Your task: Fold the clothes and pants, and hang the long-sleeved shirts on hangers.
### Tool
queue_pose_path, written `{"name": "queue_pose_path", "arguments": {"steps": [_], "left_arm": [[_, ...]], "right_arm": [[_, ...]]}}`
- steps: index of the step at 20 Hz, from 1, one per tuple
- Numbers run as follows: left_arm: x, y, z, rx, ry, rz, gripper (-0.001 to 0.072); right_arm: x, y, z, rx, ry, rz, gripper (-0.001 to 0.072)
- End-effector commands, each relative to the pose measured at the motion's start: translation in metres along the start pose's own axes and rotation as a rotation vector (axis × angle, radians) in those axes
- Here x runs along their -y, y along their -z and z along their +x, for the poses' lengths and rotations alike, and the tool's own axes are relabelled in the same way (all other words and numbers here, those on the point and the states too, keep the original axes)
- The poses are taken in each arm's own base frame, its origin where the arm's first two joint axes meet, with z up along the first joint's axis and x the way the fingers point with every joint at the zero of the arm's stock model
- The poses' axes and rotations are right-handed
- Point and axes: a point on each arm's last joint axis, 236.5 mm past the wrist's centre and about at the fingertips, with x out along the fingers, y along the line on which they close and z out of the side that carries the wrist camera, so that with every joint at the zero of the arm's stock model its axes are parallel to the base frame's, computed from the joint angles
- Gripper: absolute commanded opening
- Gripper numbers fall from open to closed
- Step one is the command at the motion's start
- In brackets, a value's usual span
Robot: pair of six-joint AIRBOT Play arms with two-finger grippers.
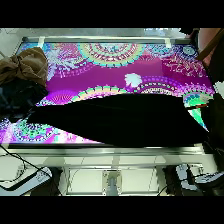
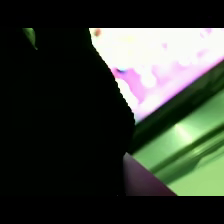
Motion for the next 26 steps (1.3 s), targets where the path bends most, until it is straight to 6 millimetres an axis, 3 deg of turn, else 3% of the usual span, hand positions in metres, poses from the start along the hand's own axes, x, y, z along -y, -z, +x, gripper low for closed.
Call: {"name": "queue_pose_path", "arguments": {"steps": [1, 5, 11, 13, 14, 15, 16, 19, 22, 26], "left_arm": [[-0.021, 0.038, -0.003, -0.170, -0.156, 0.100, 0.0007], [-0.091, 0.073, -0.034, -0.349, -0.416, 0.101, 0.0007], [-0.130, 0.087, -0.055, -0.394, -0.475, -0.017, 0.0007], [-0.132, 0.086, -0.055, -0.390, -0.476, -0.021, 0.0010], [-0.130, 0.083, -0.053, -0.375, -0.470, -0.017, 0.0142], [-0.130, 0.079, -0.051, -0.356, -0.469, -0.011, 0.0416], [-0.129, 0.074, -0.050, -0.338, -0.469, -0.002, 0.0624], [-0.127, 0.053, -0.050, -0.264, -0.472, 0.025, 0.0654], [-0.121, 0.009, -0.058, -0.095, -0.471, -0.031, 0.0654], [-0.072, -0.038, -0.035, 0.094, -0.234, -0.132, 0.0654]], "right_arm": [[0.031, 0.027, 0.003, -0.057, 0.093, 0.032, 0.0038], [0.032, 0.032, 0.004, -0.079, 0.099, 0.027, 0.0037], [0.030, 0.029, 0.005, -0.066, 0.091, 0.029, 0.0037], [0.022, 0.023, 0.005, -0.042, 0.059, 0.042, 0.0046], [0.014, 0.018, 0.006, -0.019, 0.025, 0.056, 0.0137], [0.005, 0.012, 0.006, 0.003, -0.013, 0.071, 0.0297], [-0.005, 0.006, 0.004, 0.023, -0.055, 0.081, 0.0395], [-0.025, -0.013, -0.015, 0.063, -0.123, 0.063, 0.0392], [-0.028, -0.038, -0.041, 0.118, -0.099, 0.026, 0.0391], [-0.061, -0.065, -0.058, 0.214, -0.229, 0.057, 0.0391]]}}
